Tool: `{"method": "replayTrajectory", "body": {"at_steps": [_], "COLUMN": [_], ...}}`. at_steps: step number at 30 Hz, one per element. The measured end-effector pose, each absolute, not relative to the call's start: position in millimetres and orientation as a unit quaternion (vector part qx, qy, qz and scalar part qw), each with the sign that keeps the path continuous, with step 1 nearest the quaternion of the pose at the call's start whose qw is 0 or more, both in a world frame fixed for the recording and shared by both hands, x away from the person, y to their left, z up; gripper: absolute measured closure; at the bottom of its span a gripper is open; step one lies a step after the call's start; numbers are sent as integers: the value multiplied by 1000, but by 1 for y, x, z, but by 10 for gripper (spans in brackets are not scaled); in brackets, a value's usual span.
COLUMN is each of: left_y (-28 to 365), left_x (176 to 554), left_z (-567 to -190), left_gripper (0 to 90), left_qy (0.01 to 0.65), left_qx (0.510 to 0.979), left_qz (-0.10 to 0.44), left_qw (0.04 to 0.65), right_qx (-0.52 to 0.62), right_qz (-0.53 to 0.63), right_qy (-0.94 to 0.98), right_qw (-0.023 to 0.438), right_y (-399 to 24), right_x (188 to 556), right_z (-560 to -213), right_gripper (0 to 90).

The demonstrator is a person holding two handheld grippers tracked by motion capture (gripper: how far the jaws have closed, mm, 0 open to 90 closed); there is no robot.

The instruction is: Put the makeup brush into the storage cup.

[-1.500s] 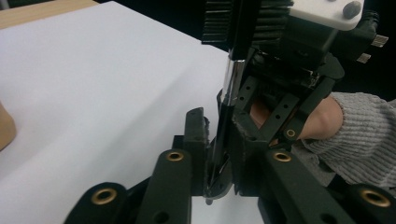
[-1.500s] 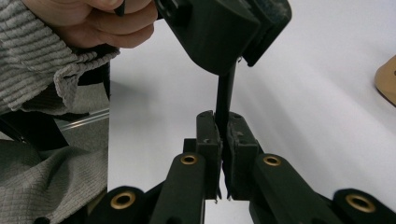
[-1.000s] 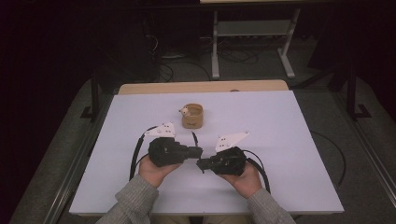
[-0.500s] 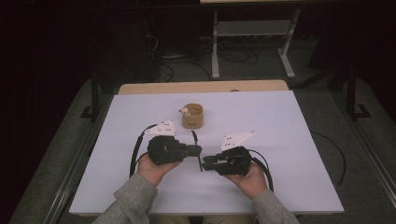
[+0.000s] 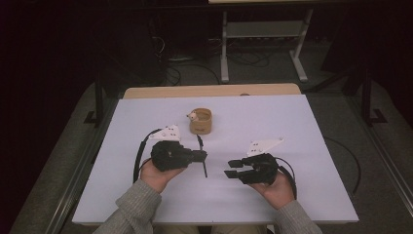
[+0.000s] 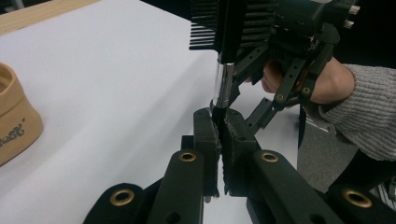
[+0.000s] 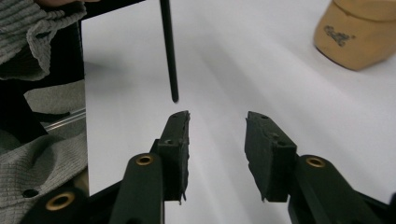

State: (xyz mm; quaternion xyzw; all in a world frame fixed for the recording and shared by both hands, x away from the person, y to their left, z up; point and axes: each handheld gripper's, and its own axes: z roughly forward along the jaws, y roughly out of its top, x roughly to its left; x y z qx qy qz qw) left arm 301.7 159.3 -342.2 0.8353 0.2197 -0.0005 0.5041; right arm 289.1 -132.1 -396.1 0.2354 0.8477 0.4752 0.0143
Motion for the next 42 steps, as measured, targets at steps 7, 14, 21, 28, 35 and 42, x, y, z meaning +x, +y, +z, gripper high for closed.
{"method": "replayTrajectory", "body": {"at_steps": [7,14,21,28,35,42], "left_y": [162,165,167,166,168,174], "left_x": [305,308,312,316,320,325], "left_z": [-343,-343,-344,-346,-342,-337], "left_gripper": [857,857,857,857,857,857], "left_qy": [225,228,230,229,231,236], "left_qx": [835,835,837,840,842,840], "left_qz": [4,3,2,-1,0,5], "left_qw": [502,501,497,492,488,489], "right_qx": [247,267,294,312,327,339], "right_qz": [469,468,466,465,470,462], "right_qy": [847,842,834,828,819,816], "right_qw": [33,31,31,38,49,72], "right_y": [-149,-168,-189,-206,-219,-231], "right_x": [288,288,288,286,284,280], "right_z": [-397,-401,-406,-409,-410,-412], "right_gripper": [536,520,501,469,431,387]}}
